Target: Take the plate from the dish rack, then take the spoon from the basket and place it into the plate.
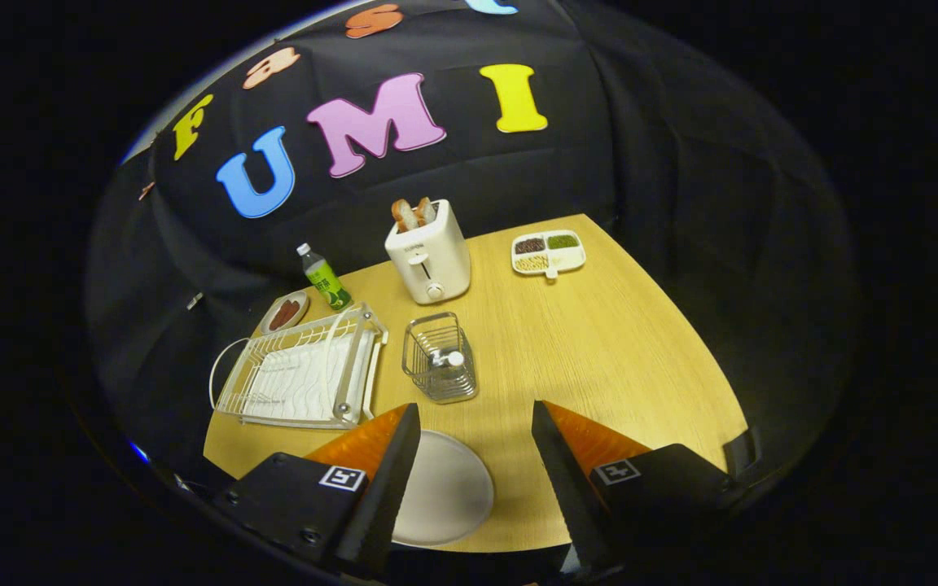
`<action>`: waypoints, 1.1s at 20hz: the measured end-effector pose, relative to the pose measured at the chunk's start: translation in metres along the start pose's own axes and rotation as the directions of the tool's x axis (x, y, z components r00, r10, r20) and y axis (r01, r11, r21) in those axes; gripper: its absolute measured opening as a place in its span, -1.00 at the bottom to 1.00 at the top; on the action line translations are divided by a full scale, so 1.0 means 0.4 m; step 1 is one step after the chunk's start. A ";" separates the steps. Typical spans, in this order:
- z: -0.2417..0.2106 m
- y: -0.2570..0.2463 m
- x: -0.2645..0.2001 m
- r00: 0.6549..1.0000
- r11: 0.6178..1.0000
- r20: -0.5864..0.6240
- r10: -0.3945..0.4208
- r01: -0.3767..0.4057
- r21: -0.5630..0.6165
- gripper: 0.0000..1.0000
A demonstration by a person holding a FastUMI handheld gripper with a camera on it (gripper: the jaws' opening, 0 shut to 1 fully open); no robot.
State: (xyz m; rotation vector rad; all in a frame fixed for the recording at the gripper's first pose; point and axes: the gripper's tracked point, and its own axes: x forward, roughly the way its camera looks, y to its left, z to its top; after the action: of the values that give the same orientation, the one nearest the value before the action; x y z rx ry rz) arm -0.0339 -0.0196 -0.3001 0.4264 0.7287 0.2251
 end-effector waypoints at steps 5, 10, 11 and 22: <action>0.081 0.042 0.000 1.000 0.981 0.016 0.023 -0.020 -0.192 0.72; 0.098 0.029 0.066 0.999 0.959 -0.033 -0.001 -0.008 -0.284 0.72; 0.094 0.016 0.087 0.998 0.952 -0.053 -0.020 0.002 -0.305 0.71; -0.042 0.032 0.299 0.970 0.954 -0.240 -0.026 -0.048 -0.297 0.02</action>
State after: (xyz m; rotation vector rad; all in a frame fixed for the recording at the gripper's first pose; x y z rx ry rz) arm 0.0410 0.0379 -0.3765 0.1109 0.9149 0.3977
